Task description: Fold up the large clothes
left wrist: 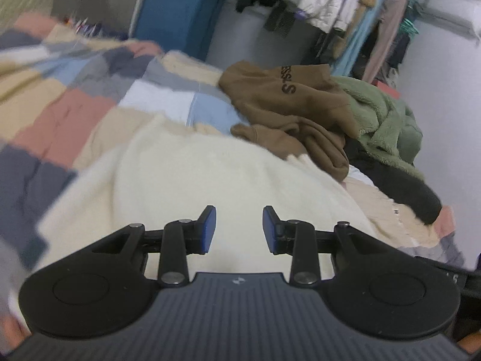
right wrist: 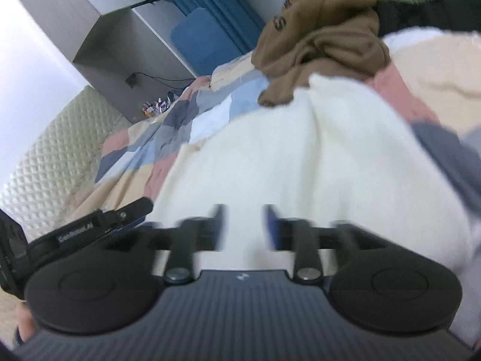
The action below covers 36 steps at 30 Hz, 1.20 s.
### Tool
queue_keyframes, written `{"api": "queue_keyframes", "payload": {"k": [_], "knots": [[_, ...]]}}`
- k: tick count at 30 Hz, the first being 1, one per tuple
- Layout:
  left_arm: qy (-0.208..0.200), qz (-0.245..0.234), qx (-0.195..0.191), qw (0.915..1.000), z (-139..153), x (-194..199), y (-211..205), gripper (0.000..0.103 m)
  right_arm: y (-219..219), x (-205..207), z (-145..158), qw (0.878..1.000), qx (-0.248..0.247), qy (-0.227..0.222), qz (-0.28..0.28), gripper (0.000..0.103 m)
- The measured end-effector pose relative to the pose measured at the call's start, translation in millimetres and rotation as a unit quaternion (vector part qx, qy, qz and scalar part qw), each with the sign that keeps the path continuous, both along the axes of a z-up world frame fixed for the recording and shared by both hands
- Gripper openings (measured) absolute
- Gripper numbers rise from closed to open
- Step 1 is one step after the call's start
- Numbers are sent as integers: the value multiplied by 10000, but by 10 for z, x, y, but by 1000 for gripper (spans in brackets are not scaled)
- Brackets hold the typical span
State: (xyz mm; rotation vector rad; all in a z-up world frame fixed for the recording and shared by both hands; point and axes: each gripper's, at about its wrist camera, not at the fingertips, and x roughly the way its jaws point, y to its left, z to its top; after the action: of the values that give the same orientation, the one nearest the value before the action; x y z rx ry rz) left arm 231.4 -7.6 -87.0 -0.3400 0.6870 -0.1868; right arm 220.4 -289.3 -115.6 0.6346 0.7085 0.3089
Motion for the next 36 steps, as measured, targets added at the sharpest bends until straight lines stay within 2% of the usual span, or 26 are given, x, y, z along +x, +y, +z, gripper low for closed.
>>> {"api": "queue_keyframes", "payload": {"k": [4,6,8,9,12,15,19,25,29,32,36], "knots": [[350,189,-685,9969,-83,-194,1,39,-78,-25,-227,9939,945,567,-78,68],[412,238,-789,9957,-98,-285,-20,39,-97,-28,-348,9884,1227,887,-117,67],[456,372,-863,9945,-105,-371,-43,45,-129,-32,-449,9804,1605,1132,-165,67],[498,417,-942,9934,-119,-407,-47,52,-144,-52,-489,9763,1796,1198,-178,73],[669,462,-1197,9895,-186,-495,-85,57,-168,-55,-602,9630,2297,1391,-229,81],[815,587,-1309,9863,-261,-542,-55,61,-123,-87,-720,9496,2604,1737,-178,82],[992,852,-1409,9813,-368,-521,14,64,-15,-91,-885,9369,2742,2167,-7,85],[1240,1106,-1875,9681,-540,-478,142,72,-70,34,-1041,9360,2737,2142,-561,83],[1237,1124,-2044,9645,-573,-441,152,81,-79,73,-1116,9267,2972,2178,-735,85],[1309,1150,-2209,9596,-600,-421,174,84,-107,52,-1070,9253,3198,1927,-669,86],[1523,1204,-2701,9430,-662,-434,272,86,-172,-8,-936,9239,3534,1390,-477,86]]}}
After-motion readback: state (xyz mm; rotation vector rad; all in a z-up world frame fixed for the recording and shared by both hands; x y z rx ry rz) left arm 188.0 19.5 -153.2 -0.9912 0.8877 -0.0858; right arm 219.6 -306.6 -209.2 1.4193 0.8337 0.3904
